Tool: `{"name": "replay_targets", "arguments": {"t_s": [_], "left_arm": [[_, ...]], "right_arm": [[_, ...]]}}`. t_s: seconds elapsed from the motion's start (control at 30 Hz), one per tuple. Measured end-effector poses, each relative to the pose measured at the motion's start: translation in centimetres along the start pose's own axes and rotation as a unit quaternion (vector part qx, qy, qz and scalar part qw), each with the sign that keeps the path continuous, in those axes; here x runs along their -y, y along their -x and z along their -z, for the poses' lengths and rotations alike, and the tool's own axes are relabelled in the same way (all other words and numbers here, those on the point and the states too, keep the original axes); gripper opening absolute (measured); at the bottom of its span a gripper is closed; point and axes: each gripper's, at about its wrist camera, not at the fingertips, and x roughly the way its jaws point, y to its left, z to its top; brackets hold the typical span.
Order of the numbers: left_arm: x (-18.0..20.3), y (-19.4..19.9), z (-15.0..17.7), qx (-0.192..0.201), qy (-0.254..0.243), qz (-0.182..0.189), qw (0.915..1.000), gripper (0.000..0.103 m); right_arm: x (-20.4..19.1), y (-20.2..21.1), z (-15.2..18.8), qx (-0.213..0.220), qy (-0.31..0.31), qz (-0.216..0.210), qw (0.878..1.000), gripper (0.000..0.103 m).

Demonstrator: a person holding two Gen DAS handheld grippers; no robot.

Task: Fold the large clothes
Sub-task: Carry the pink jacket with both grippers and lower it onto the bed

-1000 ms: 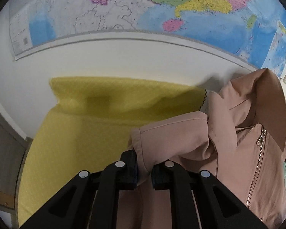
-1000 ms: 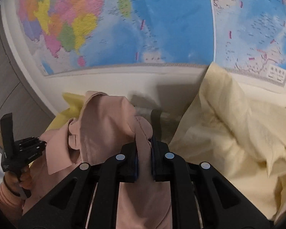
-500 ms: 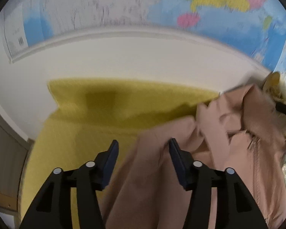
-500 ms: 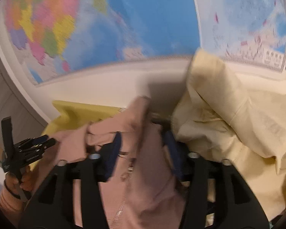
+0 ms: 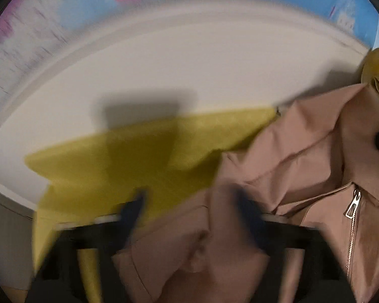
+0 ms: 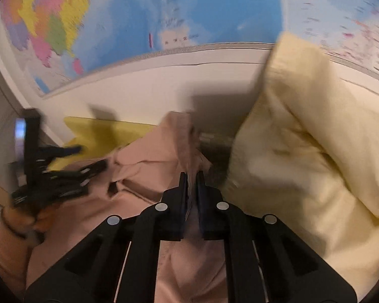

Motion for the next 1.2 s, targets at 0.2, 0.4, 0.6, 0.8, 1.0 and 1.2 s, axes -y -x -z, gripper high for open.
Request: {"name": "replay_targets", "arguments": {"t_s": [0.2,0.4,0.6,0.8,1.0,1.2], "left_arm": [[-2.5,6.1,-0.2,0.148,0.07,0.031,0.9859,0.0],[-3.2,7.0,-1.3,0.146,0.076,0.065,0.9841,0.013],[0.6,2.9,-1.3,0.079,0.01,0.074,0.9941,0.076],[2.4,-2.5,-3.2,-0.018,0.002,0.049,0.9986,0.069],[2.9,-0.1,-3.0,0.037,0.017,0.067,0.9969,0.006],[5.0,5.6,-1.4,0.121,-0.019,0.105,0.9869,0.005]], "right_arm": [[2.5,1.6,1.9,0.005,-0.042,-0.067,0.997,0.008],[3.4,1.2,2.8,-0.002,-0.059,-0.068,0.996,0.022],[1.6,1.2,2.9,0.0,-0.034,-0.044,0.998,0.03],[1.3,0.7,3.1,0.0,-0.038,-0.052,0.998,0.031],[1.2,2.3,2.6,0.02,-0.009,-0.04,0.999,0.031],[-0.3,1.7,-1.8,0.049,0.014,-0.02,0.999,0.048]]}}
